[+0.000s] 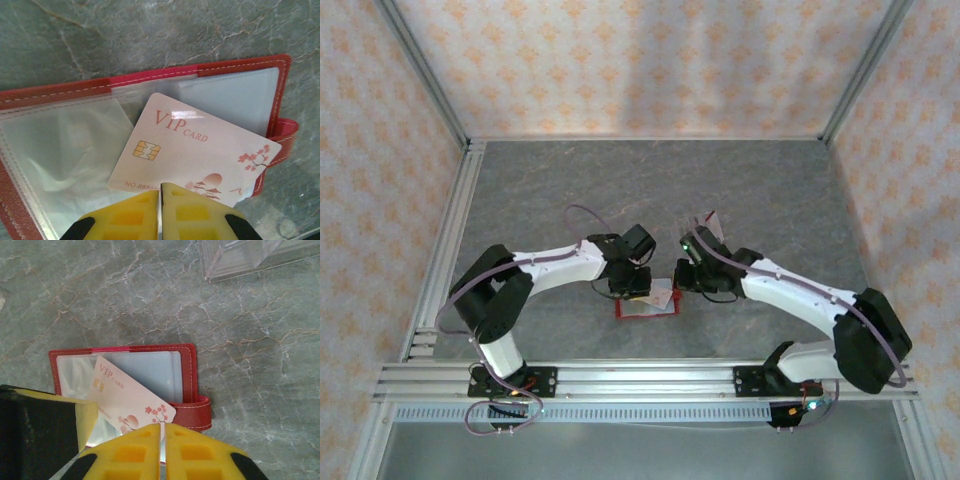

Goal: Put the credit cards into the card holder
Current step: Pick up the credit card from the card holder.

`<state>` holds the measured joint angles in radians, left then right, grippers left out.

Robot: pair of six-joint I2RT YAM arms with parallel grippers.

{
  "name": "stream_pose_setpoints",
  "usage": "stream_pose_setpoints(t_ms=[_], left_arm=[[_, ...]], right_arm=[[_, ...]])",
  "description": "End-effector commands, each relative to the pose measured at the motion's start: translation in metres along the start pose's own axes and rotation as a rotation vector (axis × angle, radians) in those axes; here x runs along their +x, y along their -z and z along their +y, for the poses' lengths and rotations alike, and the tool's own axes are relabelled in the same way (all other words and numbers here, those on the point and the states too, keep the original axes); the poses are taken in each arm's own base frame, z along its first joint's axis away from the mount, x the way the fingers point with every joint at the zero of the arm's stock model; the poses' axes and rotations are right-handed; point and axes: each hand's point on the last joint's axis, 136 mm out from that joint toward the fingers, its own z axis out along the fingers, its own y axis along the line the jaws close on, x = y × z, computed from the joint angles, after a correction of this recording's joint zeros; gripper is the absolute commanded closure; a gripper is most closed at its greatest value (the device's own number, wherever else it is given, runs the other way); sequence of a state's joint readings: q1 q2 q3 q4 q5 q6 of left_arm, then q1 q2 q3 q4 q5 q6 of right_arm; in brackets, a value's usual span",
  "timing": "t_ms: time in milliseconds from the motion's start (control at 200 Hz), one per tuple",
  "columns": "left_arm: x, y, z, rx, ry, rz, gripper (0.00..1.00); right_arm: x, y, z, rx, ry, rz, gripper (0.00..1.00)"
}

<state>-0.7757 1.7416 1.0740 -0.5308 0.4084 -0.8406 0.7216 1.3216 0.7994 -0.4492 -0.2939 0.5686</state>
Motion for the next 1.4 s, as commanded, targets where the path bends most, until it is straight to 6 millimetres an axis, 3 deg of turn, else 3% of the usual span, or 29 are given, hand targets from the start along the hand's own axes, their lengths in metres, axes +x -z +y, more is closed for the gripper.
stream_pose_setpoints(t_ms=[0,320,555,841,1396], left_arm=[[-0.007,0.003,-0.014,0.026,-0.004,-0.022,0.9],[-0.006,-0.004,-0.005,-0.025,-0.025,-0.014,0.91],[-0.002,0.009,-0.002,-0.016,-0.022,-0.033,0.91],[0.009,0.011,0.003,-0.018,-0.022,-0.018,0.91],[0.018,-0.004,0.007,-0.034,-0.028,0.018,0.91]], right_arm=[[0.001,-0.002,0.004,0.0,0.053,0.061,0.85],[-0.012,-0.024,0.02,-0.098,0.091,0.164,0.73],[-0.018,-0.035,0.02,-0.106,0.096,0.196,0.73],[-0.014,-0.045,0.02,-0.108,0.099,0.24,0.74],[-0.003,-0.055,0.015,-0.101,0.079,0.296,0.76]])
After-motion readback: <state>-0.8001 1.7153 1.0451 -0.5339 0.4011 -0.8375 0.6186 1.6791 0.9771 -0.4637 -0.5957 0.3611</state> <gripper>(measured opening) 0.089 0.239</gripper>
